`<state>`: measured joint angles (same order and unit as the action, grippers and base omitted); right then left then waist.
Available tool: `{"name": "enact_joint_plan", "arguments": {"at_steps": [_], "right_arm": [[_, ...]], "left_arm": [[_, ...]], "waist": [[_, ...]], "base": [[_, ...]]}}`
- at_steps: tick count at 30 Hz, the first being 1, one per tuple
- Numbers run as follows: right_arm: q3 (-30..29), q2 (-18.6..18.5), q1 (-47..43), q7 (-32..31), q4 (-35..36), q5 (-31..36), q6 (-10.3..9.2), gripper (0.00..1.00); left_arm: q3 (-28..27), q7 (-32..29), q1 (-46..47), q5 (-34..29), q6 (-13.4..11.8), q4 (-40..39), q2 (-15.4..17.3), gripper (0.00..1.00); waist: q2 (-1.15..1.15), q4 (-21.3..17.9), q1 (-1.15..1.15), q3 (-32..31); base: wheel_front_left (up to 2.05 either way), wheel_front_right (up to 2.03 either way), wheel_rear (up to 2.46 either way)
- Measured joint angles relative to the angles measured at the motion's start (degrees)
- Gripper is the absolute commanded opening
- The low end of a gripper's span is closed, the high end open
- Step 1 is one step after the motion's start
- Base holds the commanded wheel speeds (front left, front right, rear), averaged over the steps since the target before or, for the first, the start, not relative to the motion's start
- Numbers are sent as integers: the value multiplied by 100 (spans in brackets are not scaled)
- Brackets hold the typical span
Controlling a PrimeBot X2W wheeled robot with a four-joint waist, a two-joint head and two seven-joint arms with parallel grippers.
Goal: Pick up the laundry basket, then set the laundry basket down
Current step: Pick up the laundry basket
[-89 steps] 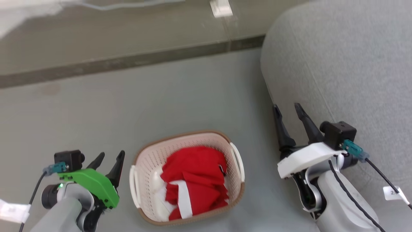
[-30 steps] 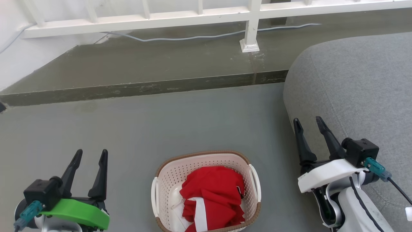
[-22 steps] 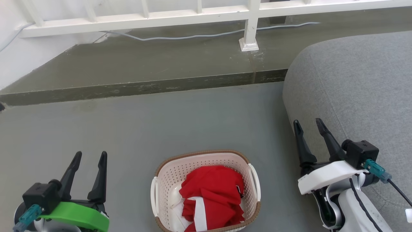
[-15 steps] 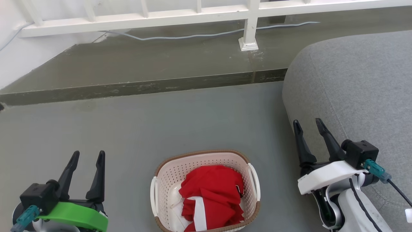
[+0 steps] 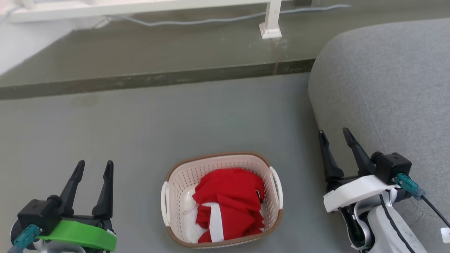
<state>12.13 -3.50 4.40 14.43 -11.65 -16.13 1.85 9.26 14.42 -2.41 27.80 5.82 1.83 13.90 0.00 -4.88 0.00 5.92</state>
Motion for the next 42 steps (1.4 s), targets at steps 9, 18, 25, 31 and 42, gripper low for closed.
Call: {"name": "enact_joint_plan", "arguments": {"at_steps": [9, 18, 25, 31, 42], "right_arm": [[77, 23, 23, 0, 0, 59, -55, 100], [190, 41, 277, 0, -56, 112, -145, 100], [266, 49, 449, 0, -242, 105, -204, 100], [347, 51, 610, 0, -357, -54, -307, 100], [516, 52, 896, 0, -772, -358, -509, 100]], "left_arm": [[-46, 0, 86, 1, 81, 36, 31, 100], [-10, 0, 414, 26, 131, 287, 194, 100], [186, 0, 664, 191, 132, 580, 348, 100], [637, 0, 1007, 380, 132, 722, 508, 100], [1305, -25, 1578, 734, 132, 1105, 755, 100]], "waist": [[0, -3, 0, 484], [0, -9, 0, 1006], [0, -29, 0, 1378], [0, -49, 0, 1687], [0, -52, 0, 2259]], "base": [[0, 0, 0], [0, 0, 0], [0, 0, 0], [0, 0, 0], [0, 0, 0]]}}
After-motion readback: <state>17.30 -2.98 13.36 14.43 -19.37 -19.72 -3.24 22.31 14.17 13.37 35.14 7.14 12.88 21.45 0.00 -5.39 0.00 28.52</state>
